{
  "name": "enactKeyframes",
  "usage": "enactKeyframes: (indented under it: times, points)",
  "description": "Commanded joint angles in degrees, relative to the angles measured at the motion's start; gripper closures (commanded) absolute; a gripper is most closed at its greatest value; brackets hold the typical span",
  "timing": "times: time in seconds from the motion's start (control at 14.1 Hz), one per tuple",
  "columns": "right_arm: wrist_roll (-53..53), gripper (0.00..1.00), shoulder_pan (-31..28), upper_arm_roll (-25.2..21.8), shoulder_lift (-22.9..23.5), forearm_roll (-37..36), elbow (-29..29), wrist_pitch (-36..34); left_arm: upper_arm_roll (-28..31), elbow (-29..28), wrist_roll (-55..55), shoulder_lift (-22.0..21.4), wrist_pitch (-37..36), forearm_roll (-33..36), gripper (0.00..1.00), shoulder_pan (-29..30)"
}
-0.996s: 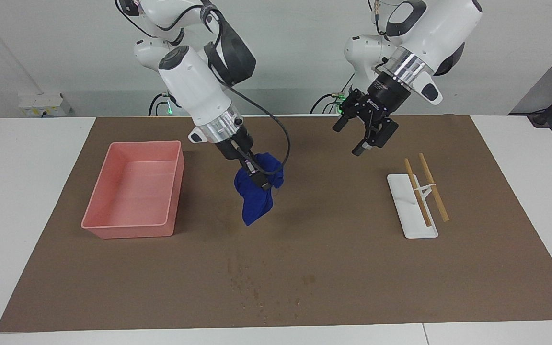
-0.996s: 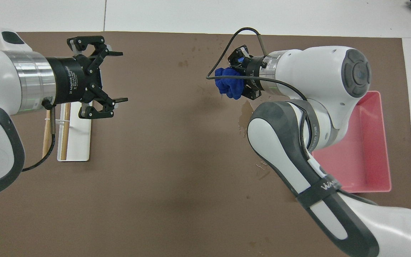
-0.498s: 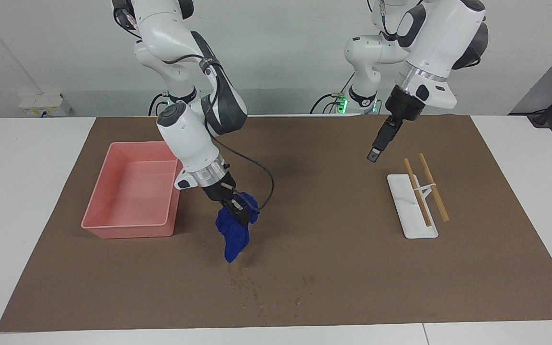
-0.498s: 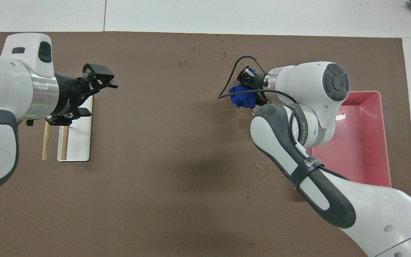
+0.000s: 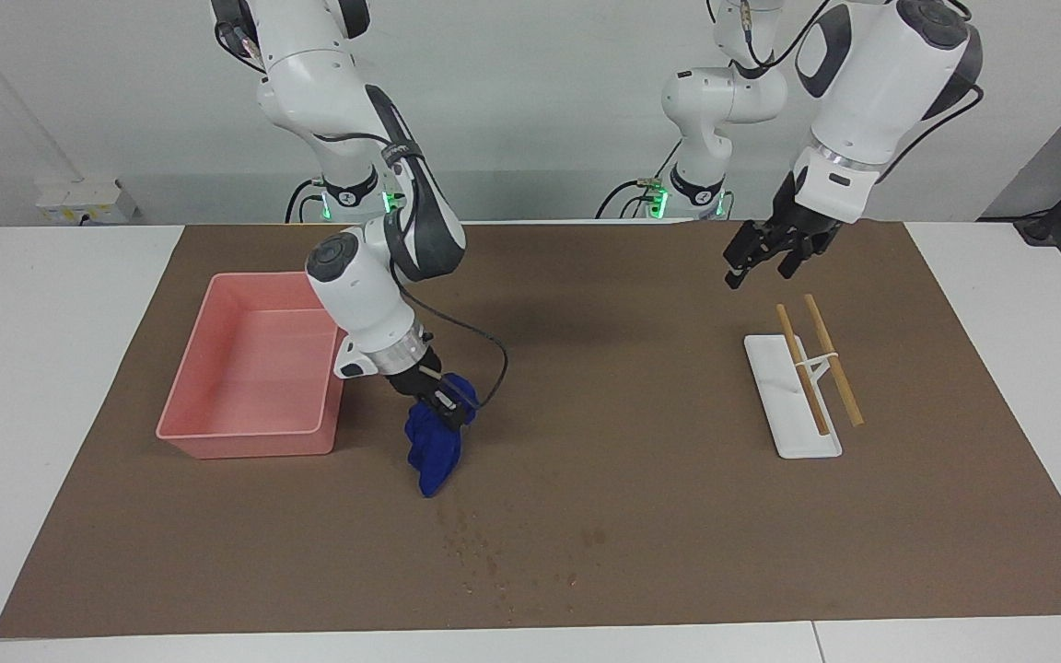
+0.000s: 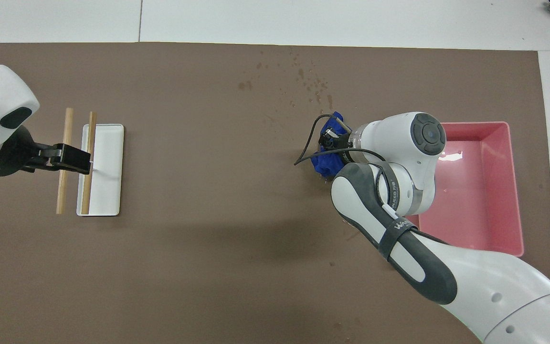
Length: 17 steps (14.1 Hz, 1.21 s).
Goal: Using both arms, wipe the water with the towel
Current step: 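Lower the towel onto the puddle with the right gripper while the left retracts, then wipe the towel across the puddle toward the pink bin with the right gripper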
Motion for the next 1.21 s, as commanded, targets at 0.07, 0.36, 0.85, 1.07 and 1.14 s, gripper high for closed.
enactKeyframes:
  times: [0.07, 0.36, 0.85, 1.07, 1.14]
  points:
    - [-0.9, 1.0, -0.6, 0.6, -3.1, -0.2, -5.7, -0.4, 1.3, 10.9, 2.6, 4.6, -9.2, 0.9, 0.0, -0.8]
    - [0.2, 1.0, -0.7, 0.6, -4.5, 0.5, -6.1, -8.5, 1.0, 2.6, 1.9, 0.4, -3.6, 0.5, 0.0, -0.3]
    - [0.9, 1.0, -3.4, 0.3, -9.1, 2.5, -8.5, -24.1, 1.7, 2.8, 2.2, 0.9, -0.6, -2.0, 0.0, 1.2]
    - [0.7, 1.0, -4.1, 0.2, -10.5, 1.8, -10.2, -23.2, 2.0, 2.0, 2.8, 0.5, -1.1, -1.9, 0.0, 1.5]
    - [0.7, 1.0, -4.2, 0.1, -10.4, 1.5, -10.2, -22.2, 2.0, 2.0, 2.8, 0.5, -1.1, -1.9, 0.0, 1.8]
